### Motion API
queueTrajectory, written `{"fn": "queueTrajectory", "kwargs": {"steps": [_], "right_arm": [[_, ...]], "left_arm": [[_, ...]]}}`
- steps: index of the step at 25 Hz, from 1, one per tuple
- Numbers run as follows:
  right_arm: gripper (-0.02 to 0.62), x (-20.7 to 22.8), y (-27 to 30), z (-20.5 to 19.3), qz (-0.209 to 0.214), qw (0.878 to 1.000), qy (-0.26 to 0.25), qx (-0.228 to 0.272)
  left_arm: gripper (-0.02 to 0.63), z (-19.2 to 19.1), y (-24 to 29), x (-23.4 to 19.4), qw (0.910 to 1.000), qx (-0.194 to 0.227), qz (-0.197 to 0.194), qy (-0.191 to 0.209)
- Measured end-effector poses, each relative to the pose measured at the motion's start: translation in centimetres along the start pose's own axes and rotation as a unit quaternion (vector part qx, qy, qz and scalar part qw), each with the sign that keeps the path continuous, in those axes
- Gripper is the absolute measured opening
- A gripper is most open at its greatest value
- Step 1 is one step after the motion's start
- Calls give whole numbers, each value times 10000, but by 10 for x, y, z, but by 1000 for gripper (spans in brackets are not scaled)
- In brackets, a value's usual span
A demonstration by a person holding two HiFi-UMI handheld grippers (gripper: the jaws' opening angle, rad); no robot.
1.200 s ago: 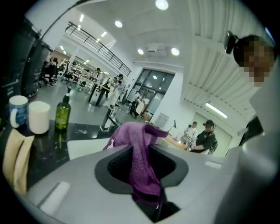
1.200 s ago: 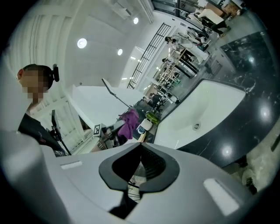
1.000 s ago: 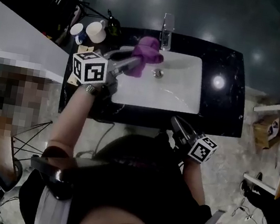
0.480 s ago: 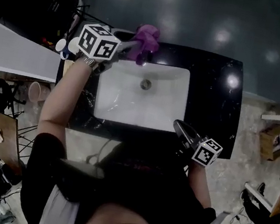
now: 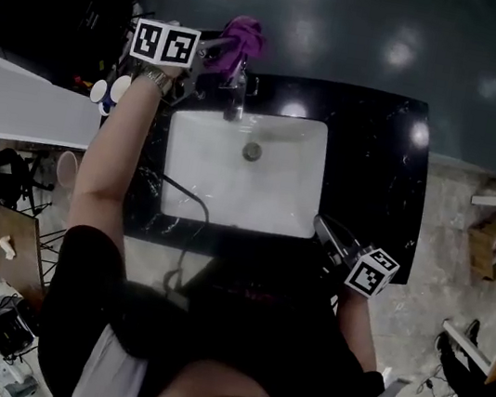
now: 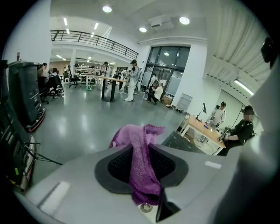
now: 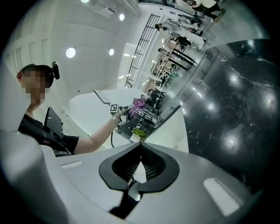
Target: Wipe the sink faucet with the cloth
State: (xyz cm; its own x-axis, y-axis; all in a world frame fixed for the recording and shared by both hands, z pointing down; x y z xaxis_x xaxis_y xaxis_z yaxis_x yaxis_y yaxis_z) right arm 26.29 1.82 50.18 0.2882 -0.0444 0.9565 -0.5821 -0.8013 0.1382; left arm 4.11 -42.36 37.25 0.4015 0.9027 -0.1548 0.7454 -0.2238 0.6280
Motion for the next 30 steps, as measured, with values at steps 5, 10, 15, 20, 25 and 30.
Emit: {"fn": "queueTrajectory", "kwargs": {"steps": [5, 10, 15, 20, 25, 30], "right_arm": [[14, -13, 9, -21, 5, 9999, -110, 41], [12, -29, 19, -48, -17, 9997, -159, 166], [14, -37, 36, -72, -14, 9997, -141, 198], [12, -37, 23, -84, -161, 9988, -94, 453], [12, -33, -3, -83, -322, 9956, 13, 885], [12, -29, -14, -81, -338, 9948, 57, 957]], "left_arm": [[107, -19, -22, 26, 9988, 87, -412, 242], [107, -63, -63, 74, 9898, 124, -1268, 638], [107, -115, -63, 94, 9842, -156, -1658, 603], [106, -114, -31, 71, 9923, -119, -1158, 432], [104, -91, -1, 36, 9962, -42, -865, 42], [104, -95, -1, 37, 9955, 48, -912, -262]]}}
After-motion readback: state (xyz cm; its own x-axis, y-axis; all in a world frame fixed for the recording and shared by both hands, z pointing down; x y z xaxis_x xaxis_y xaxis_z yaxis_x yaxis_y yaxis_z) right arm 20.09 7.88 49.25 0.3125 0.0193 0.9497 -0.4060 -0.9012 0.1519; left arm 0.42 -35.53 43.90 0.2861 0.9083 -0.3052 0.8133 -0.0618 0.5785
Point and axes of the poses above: the fingertips, and each gripper's own axes: y forward along the fingers, x to its right, z out of its top, the point moved 10 cm from there along -y, backward along the fingers, and after that the axes turned 10 degrees about y, right-handed, at the moved point
